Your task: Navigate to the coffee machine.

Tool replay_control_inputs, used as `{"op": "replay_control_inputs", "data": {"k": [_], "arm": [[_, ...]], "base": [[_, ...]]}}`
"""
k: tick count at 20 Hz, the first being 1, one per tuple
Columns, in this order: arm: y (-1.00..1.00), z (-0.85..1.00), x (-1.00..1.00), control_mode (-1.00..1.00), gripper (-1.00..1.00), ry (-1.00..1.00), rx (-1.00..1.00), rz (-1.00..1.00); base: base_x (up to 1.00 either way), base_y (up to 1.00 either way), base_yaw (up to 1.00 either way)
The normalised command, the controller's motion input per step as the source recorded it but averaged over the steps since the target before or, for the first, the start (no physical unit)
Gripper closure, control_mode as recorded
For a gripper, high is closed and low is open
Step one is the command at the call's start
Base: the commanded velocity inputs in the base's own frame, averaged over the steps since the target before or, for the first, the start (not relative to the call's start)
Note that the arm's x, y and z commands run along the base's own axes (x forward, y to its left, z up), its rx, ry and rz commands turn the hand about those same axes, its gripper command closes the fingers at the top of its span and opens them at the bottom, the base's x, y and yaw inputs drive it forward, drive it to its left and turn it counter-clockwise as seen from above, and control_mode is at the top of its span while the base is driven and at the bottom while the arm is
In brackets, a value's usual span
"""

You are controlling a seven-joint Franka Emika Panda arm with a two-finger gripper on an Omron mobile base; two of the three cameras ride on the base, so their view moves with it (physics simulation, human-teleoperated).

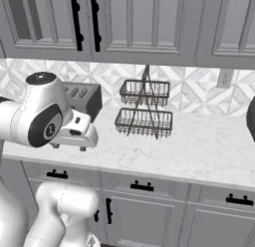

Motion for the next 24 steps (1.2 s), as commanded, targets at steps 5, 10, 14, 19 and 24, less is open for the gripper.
{"op": "replay_control_inputs", "data": {"k": [5, 10, 14, 19, 24], "arm": [[0.00, 0.00, 0.00, 1.00, -1.00, 0.00, 0.00, 0.00], [0.00, 0.00, 0.00, 1.00, -1.00, 0.00, 0.00, 0.00], [0.00, 0.00, 0.00, 1.00, -1.00, 0.00, 0.00, 0.00], [0.00, 0.00, 0.00, 1.00, -1.00, 0.00, 0.00, 0.00], [0.00, 0.00, 0.00, 1.00, -1.00, 0.00, 0.00, 0.00]], "base": [[-0.44, -1.00, -0.05], [-0.20, -1.00, -0.02], [0.43, -1.00, -0.05], [0.24, -1.00, 0.00], [0.00, -1.00, -0.29]]}}
